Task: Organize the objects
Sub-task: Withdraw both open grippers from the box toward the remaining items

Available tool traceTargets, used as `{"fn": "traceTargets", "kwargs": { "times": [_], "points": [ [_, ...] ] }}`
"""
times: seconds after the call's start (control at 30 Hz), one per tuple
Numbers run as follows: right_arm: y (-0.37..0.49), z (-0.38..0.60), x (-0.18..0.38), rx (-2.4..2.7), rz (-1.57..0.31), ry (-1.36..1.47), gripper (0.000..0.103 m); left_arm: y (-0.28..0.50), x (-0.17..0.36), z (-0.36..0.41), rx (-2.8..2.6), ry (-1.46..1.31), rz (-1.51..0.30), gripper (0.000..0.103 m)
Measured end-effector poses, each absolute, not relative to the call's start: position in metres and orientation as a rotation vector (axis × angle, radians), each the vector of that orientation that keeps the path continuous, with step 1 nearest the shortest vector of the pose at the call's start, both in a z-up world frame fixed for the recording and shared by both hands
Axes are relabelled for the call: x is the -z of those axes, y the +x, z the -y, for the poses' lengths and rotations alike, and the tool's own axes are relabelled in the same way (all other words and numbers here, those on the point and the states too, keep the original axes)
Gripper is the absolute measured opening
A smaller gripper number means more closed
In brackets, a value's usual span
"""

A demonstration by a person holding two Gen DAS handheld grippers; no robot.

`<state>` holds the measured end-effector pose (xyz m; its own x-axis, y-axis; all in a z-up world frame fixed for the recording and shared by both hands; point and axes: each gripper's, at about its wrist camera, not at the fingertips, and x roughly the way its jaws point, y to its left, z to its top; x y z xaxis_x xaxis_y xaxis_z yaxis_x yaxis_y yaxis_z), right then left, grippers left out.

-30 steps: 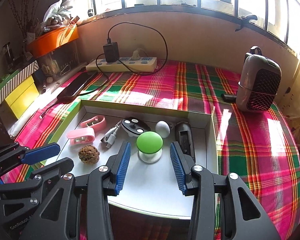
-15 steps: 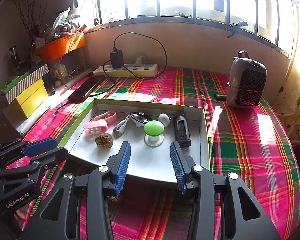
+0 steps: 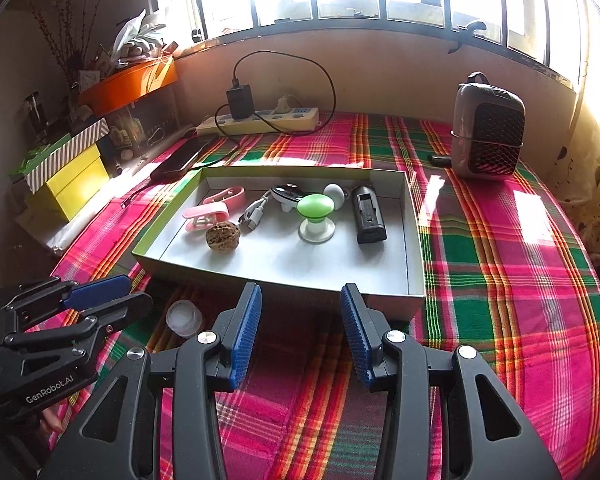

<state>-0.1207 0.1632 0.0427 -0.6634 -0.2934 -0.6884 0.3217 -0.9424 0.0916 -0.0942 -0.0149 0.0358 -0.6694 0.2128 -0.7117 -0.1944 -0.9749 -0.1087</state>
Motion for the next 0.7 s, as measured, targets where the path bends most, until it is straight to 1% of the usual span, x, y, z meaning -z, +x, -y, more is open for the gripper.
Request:
{"fn": "traceTargets", "kwargs": {
  "times": [0.17, 0.27, 0.7],
  "points": [
    [-0.114, -0.164, -0.037, 2.582, -0.054, 1.079, 0.043, -0.095, -0.030, 0.010, -2.650, -1.168, 0.033, 0.031],
    [-0.110, -0.166, -0.033, 2.579, -0.056, 1.089, 0.043, -0.096, -0.025, 0.004, -2.623, -1.183, 0.015, 0.034],
    [-0.109, -0.177, -0.028, 2.588, -0.023, 1.113, 0.043, -0.110, -0.015, -0.012, -2.602, -1.216, -0.057, 0.034]
  ]
}}
